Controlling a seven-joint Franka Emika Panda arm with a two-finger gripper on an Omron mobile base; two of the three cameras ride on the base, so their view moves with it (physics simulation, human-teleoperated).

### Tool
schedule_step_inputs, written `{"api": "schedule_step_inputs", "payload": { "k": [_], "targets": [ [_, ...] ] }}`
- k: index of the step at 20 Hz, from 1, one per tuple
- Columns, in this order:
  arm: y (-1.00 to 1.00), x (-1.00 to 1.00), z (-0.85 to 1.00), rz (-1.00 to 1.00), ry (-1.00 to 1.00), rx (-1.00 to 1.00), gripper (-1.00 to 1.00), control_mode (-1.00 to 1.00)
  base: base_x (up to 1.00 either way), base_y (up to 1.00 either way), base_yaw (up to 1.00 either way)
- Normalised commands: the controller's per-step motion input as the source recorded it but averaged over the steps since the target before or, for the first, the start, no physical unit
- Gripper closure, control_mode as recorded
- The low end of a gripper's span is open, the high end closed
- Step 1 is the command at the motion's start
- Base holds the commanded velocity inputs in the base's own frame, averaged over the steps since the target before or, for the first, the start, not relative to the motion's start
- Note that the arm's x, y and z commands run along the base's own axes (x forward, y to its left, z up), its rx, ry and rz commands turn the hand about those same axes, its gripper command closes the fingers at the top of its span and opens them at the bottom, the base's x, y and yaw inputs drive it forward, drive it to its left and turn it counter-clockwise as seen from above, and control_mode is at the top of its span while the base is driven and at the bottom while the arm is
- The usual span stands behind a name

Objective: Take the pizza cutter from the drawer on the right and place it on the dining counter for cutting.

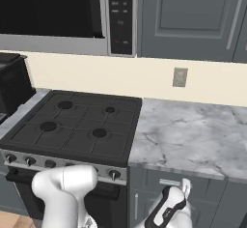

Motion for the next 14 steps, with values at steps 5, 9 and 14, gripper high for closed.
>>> {"api": "schedule_step_inputs", "payload": {
  "k": [5, 9, 14],
  "targets": [
    [0.00, 0.06, -0.33, 0.00, 0.00, -0.04, -1.00, -1.00, 0.00, 0.00, 0.00],
    [0.00, 0.13, -0.08, 0.00, 0.00, 0.00, -1.00, -1.00, 0.00, 0.00, 0.00],
    [0.00, 0.15, -0.05, 0.00, 0.00, 0.00, -1.00, -1.00, 0.00, 0.00, 0.00]
  ]
}}
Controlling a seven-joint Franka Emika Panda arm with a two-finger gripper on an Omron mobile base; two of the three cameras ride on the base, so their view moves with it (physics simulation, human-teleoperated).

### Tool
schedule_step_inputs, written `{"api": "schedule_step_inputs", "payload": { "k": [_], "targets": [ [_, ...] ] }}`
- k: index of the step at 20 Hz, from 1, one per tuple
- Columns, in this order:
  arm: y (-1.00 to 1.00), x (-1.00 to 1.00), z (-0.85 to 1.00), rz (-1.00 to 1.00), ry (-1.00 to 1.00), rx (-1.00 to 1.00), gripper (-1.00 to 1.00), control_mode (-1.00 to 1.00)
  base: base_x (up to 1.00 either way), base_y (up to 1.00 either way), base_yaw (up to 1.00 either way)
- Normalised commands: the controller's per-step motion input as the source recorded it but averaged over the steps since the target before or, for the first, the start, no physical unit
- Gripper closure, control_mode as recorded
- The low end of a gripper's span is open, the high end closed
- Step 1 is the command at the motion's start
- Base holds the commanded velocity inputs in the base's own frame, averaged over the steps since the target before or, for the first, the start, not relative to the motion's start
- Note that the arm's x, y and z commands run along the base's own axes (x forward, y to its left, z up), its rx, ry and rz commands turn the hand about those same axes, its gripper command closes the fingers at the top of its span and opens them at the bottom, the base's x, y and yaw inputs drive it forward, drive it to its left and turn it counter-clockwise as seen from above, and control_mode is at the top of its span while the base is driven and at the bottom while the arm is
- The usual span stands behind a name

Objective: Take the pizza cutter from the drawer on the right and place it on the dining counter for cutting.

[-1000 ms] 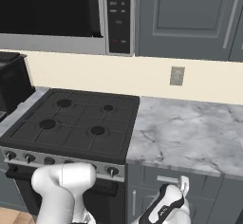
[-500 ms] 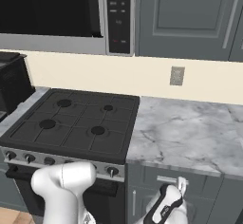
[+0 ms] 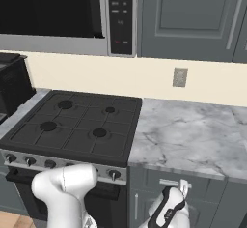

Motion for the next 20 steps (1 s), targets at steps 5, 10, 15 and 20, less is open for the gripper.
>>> {"api": "schedule_step_inputs", "payload": {
  "k": [5, 10, 15, 20],
  "targets": [
    [0.00, 0.12, -0.06, 0.00, 0.00, 0.00, -1.00, -1.00, 0.00, 0.00, 0.00],
    [0.00, 0.15, -0.14, 0.00, 0.00, 0.00, -1.00, -1.00, 0.00, 0.00, 0.00],
    [0.00, 0.19, -0.13, 0.00, 0.00, 0.00, -1.00, -1.00, 0.00, 0.00, 0.00],
    [0.00, 0.24, -0.06, 0.00, 0.00, 0.00, -1.00, -1.00, 0.00, 0.00, 0.00]
  ]
}}
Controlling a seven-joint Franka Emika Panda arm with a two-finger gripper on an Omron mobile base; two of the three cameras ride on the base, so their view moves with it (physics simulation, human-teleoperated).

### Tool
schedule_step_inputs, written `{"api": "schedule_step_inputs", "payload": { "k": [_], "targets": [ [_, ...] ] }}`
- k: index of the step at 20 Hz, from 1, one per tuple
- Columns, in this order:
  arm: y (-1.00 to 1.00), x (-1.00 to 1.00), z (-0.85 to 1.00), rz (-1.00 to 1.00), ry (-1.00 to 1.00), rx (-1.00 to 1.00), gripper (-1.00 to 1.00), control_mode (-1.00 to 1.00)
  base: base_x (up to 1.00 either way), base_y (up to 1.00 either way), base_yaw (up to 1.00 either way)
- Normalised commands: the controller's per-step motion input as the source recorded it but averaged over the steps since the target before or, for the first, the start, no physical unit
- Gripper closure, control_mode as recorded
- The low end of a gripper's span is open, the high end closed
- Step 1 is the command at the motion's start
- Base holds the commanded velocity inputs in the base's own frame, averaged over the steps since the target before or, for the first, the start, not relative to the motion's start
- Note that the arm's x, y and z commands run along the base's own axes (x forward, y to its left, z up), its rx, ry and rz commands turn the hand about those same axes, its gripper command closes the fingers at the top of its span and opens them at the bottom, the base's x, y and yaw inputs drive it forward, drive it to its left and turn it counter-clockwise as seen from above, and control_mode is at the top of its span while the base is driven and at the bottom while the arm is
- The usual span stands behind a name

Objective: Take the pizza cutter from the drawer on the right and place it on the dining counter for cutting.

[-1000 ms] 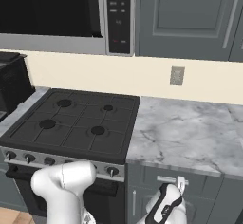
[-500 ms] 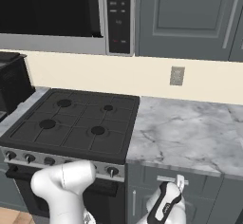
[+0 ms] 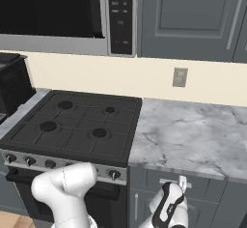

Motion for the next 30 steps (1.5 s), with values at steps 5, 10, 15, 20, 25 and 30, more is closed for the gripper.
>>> {"api": "schedule_step_inputs", "payload": {
  "k": [5, 10, 15, 20, 25, 30],
  "targets": [
    [0.00, 0.25, -0.06, 0.00, 0.00, 0.00, -1.00, -1.00, 0.00, 0.00, 0.00],
    [0.00, 0.07, -0.01, 0.00, 0.00, 0.00, -1.00, -1.00, 0.00, 0.00, 0.00],
    [0.00, 0.00, 0.00, 0.00, 0.00, 0.00, -1.00, -1.00, 0.00, 0.00, 0.00],
    [0.00, 0.00, 0.00, 0.00, 0.00, 0.00, 1.00, -1.00, 0.00, 0.00, 0.00],
    [0.00, 0.00, 0.00, 0.00, 0.00, 0.00, 1.00, -1.00, 0.00, 0.00, 0.00],
    [0.00, 0.00, 0.00, 0.00, 0.00, 0.00, 1.00, -1.00, 0.00, 0.00, 0.00]
  ]
}}
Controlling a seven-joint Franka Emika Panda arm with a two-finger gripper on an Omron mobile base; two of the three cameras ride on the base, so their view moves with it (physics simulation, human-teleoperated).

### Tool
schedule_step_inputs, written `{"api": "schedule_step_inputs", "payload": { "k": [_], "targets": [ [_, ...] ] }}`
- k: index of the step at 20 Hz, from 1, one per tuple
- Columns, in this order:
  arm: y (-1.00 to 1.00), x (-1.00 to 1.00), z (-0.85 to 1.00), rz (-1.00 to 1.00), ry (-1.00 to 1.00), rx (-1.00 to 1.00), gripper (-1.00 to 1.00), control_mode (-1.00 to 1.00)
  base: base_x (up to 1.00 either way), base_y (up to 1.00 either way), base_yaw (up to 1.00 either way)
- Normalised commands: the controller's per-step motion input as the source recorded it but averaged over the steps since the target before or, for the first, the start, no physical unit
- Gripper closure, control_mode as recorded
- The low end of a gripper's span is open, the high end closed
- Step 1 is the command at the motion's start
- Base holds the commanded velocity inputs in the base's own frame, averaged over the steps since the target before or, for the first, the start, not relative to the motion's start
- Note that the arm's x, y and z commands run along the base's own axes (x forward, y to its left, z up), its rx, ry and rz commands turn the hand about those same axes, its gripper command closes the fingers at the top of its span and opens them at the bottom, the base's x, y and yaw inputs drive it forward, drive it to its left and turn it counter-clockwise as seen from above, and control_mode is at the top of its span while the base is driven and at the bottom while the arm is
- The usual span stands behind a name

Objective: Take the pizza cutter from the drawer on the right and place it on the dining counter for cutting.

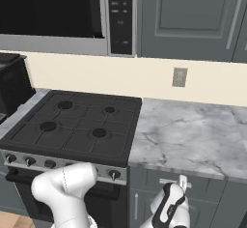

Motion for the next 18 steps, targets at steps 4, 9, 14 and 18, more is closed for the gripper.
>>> {"api": "schedule_step_inputs", "payload": {
  "k": [4, 9, 14, 18],
  "targets": [
    [0.00, 0.00, 0.00, 0.00, 0.00, 0.00, 1.00, -1.00, 0.00, 0.00, 0.00],
    [-0.01, -0.08, 0.00, 0.00, 0.00, 0.00, 1.00, -1.00, 0.00, 0.00, 0.00],
    [-0.08, -0.42, -0.02, 0.00, 0.00, 0.00, 1.00, -1.00, 0.00, 0.00, 0.00],
    [-0.09, -0.51, -0.05, 0.00, 0.00, 0.00, 1.00, -1.00, 0.00, 0.00, 0.00]
  ]
}}
